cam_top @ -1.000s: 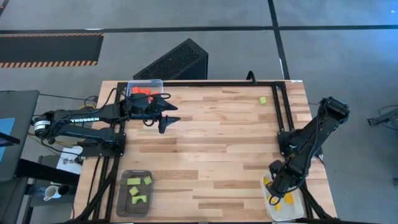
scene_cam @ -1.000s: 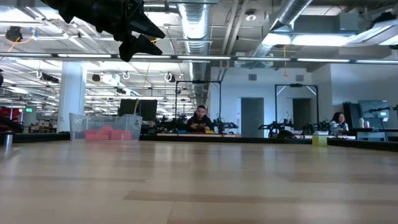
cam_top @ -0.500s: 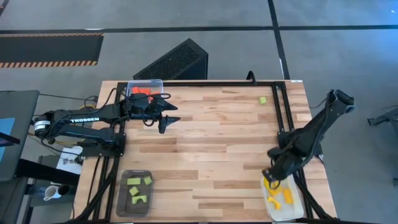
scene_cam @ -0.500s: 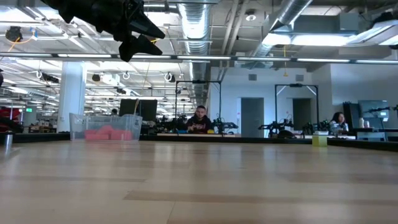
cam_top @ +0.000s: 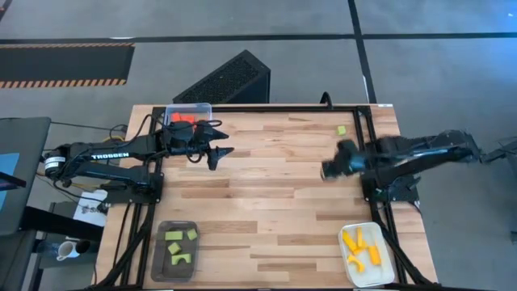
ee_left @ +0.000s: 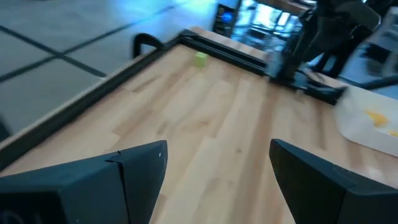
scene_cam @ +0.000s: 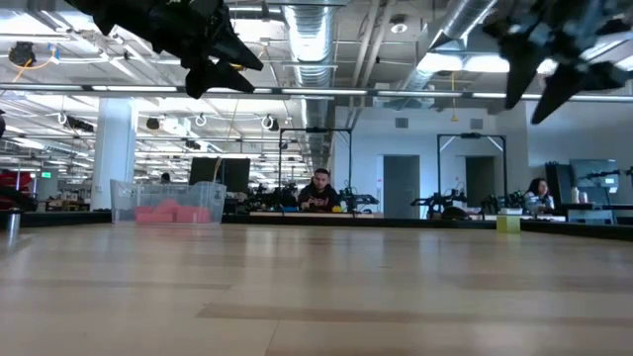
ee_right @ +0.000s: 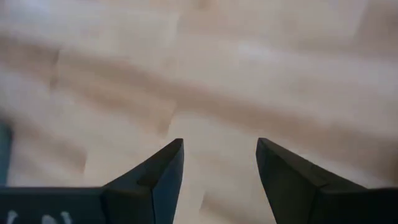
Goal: Sort & place blocks by color
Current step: Put the green block into the black transparent bin
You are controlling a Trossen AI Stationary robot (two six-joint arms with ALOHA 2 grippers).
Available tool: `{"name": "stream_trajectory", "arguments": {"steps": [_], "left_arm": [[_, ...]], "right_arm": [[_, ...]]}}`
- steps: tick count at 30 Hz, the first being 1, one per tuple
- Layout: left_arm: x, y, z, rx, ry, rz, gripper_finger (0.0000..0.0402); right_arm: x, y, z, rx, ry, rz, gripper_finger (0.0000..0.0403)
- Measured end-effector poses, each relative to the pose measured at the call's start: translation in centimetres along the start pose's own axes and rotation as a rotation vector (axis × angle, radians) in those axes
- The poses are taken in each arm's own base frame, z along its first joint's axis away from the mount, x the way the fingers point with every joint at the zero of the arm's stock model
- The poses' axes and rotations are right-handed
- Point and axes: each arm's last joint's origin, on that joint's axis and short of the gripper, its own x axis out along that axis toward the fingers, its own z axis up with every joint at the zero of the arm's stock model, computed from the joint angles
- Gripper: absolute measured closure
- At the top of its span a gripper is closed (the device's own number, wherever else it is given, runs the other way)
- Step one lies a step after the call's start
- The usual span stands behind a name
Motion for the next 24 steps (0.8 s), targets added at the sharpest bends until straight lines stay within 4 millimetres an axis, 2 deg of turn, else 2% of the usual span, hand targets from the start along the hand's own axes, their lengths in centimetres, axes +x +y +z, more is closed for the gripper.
{"name": "stream_trajectory", "arguments": {"steps": [4, 9, 13, 18, 24], "left_arm": [[0.0, 0.3, 0.0, -0.001, -0.013, 0.088, 0.0136], [0.0, 0.2, -0.1, -0.077, -0.003, 0.067, 0.0136], [0.0, 0.1, -0.2, -0.110, 0.009, 0.032, 0.0136], [0.0, 0.1, -0.5, -0.167, 0.055, -0.004, 0.0136], [0.0, 0.1, -0.7, -0.233, 0.080, 0.005, 0.0136]], "right_arm": [[1.1, -1.1, 4.0, 0.021, -0.084, -0.102, 0.0182], [2.8, -3.1, 9.1, 0.005, -0.148, -0.228, 0.0182], [4.8, -5.4, 12.8, -0.015, -0.101, -0.313, 0.0182], [8.1, -8.3, 15.5, -0.067, 0.048, -0.415, 0.0180], [11.3, -10.3, 17.5, -0.102, 0.110, -0.471, 0.0165]]}}
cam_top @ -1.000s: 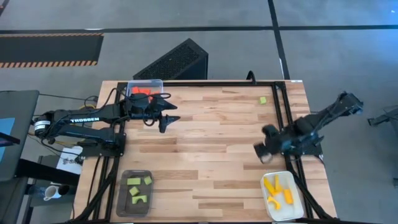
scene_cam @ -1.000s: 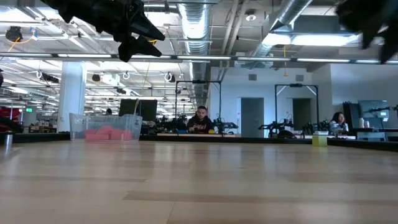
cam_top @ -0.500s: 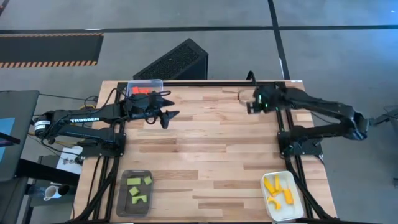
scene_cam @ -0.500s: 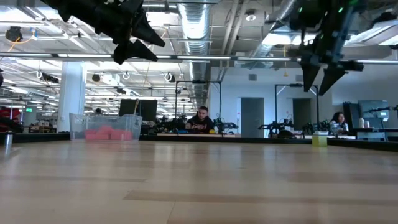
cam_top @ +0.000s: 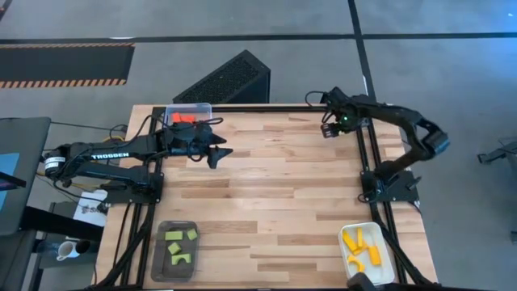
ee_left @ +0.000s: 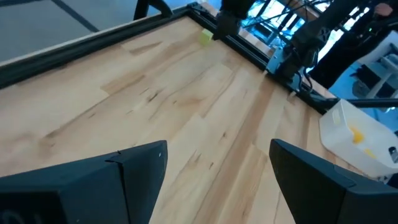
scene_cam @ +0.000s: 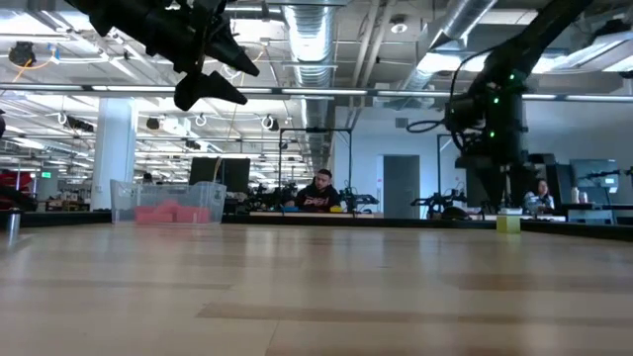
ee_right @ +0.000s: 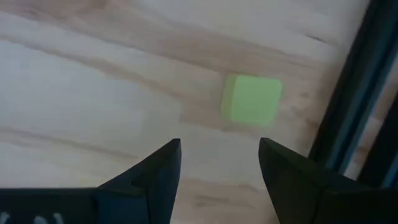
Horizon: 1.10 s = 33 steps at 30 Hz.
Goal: Sort & place blocks by color
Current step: Put the green block into the black transparent bin
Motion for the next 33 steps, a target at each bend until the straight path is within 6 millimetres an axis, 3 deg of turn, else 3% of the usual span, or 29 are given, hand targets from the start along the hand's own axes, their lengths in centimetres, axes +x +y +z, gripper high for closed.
{"name": "stream_trajectory", "arguments": {"steps": [5, 15, 33], "left_arm": [[0.0, 0.0, 0.0, -0.045, -0.001, 0.000, 0.0136], [0.0, 0.0, 0.0, -0.077, -0.001, 0.001, 0.0136], [0.0, 0.0, 0.0, -0.074, 0.001, -0.002, 0.0136]], "right_arm": [[1.6, -0.4, 1.0, -0.009, 0.006, -0.045, 0.0150], [2.8, -0.1, 2.1, -0.025, 0.028, -0.132, 0.0131], [2.9, -0.7, 4.4, -0.010, 0.204, -0.085, 0.0131]]}}
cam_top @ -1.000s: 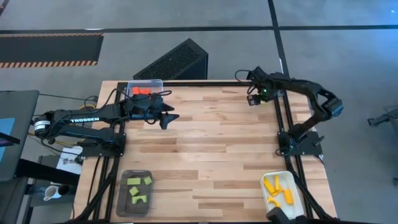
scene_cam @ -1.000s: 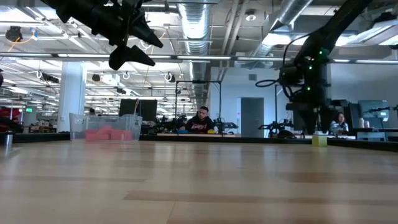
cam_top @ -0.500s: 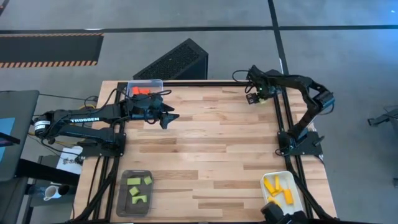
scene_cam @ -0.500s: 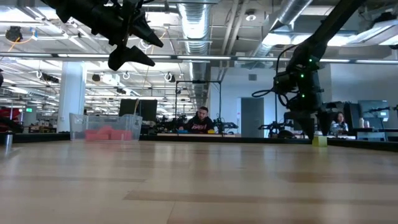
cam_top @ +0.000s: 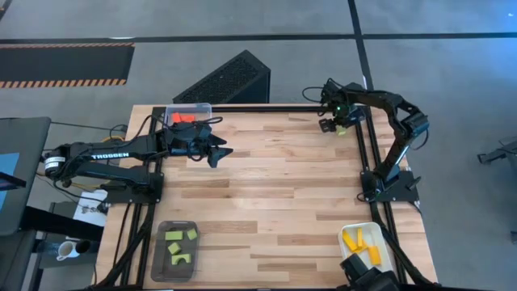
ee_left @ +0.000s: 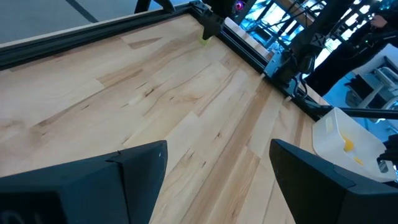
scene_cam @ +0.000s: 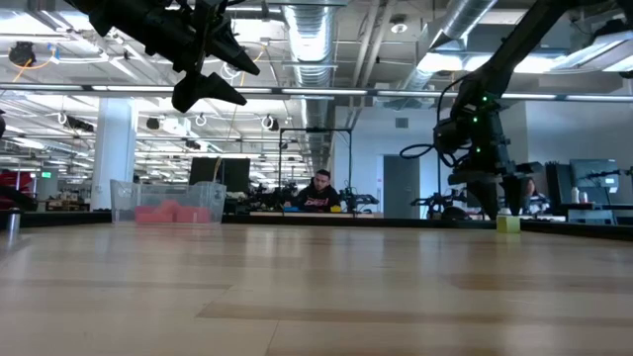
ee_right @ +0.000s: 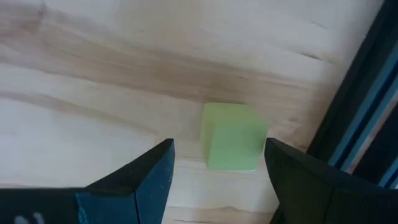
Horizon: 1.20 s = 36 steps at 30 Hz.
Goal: Sort & place blocks by color
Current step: Put the green block into the black transparent bin
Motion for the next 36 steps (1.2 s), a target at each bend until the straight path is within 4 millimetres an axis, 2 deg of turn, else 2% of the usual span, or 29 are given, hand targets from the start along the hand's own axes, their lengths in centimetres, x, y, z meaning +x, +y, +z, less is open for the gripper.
{"name": "stream_trajectory", "arguments": {"steps": [6, 13, 16, 23, 28, 36], "left_arm": [[0.0, -0.1, 0.0, 0.016, 0.003, -0.005, 0.0136], [0.0, -0.1, 0.0, 0.025, 0.001, -0.001, 0.0136], [0.0, -0.1, 0.0, 0.025, 0.001, -0.001, 0.0136], [0.0, -0.1, -0.1, 0.025, 0.005, -0.008, 0.0136], [0.0, -0.1, -0.1, 0.025, 0.007, -0.007, 0.0136], [0.0, 0.0, -0.3, 0.048, 0.037, -0.007, 0.0136]], "right_arm": [[-0.1, 0.2, 0.0, -0.046, -0.004, 0.008, 0.0131], [-1.1, 1.5, -0.2, -0.110, -0.058, 0.137, 0.0131], [-1.2, 1.7, -0.3, -0.121, -0.058, 0.136, 0.0131], [-1.0, 0.5, -0.6, -0.077, -0.023, 0.026, 0.0131], [-0.6, -0.6, -0.3, 0.000, 0.004, 0.092, 0.0131], [-0.6, -0.3, -0.4, 0.000, 0.010, 0.119, 0.0131]]}}
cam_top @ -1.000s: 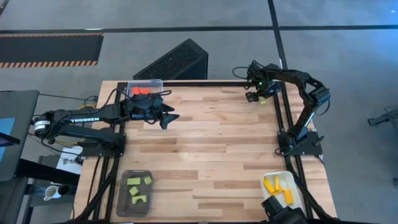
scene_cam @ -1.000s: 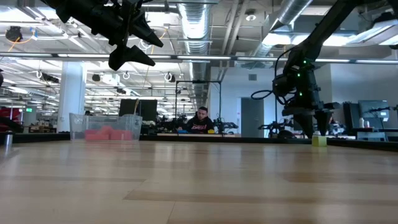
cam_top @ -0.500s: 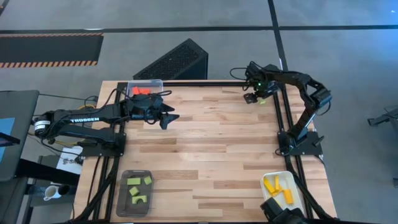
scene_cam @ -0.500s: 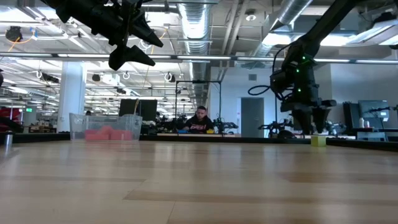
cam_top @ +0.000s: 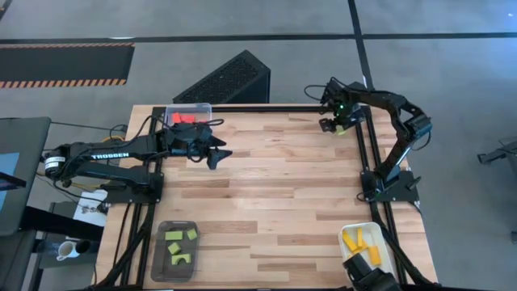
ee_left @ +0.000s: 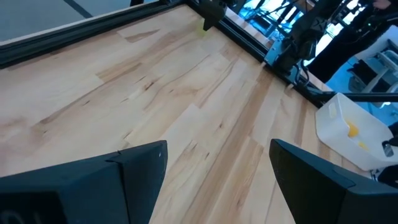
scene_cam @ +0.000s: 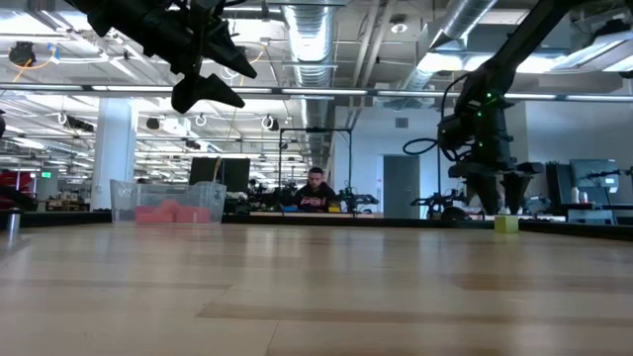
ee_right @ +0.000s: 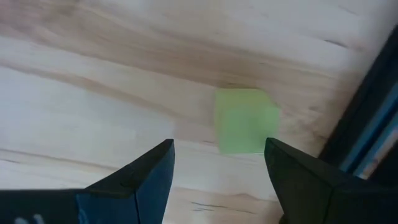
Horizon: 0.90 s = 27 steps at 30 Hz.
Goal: Sort & place blocks by color
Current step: Put the green block into the black transparent bin
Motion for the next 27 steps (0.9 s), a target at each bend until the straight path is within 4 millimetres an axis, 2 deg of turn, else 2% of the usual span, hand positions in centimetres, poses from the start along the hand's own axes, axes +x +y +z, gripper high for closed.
{"name": "stream_trajectory", "arguments": {"steps": [18, 27], "left_arm": [[0.0, -0.1, 0.0, 0.011, 0.012, -0.021, 0.0136], [0.0, -0.1, -0.1, 0.011, 0.019, -0.034, 0.0136]], "right_arm": [[0.0, 0.3, 0.3, -0.011, -0.042, -0.004, 0.0131], [0.7, 2.4, -0.2, -0.106, -0.037, -0.143, 0.0131]]}}
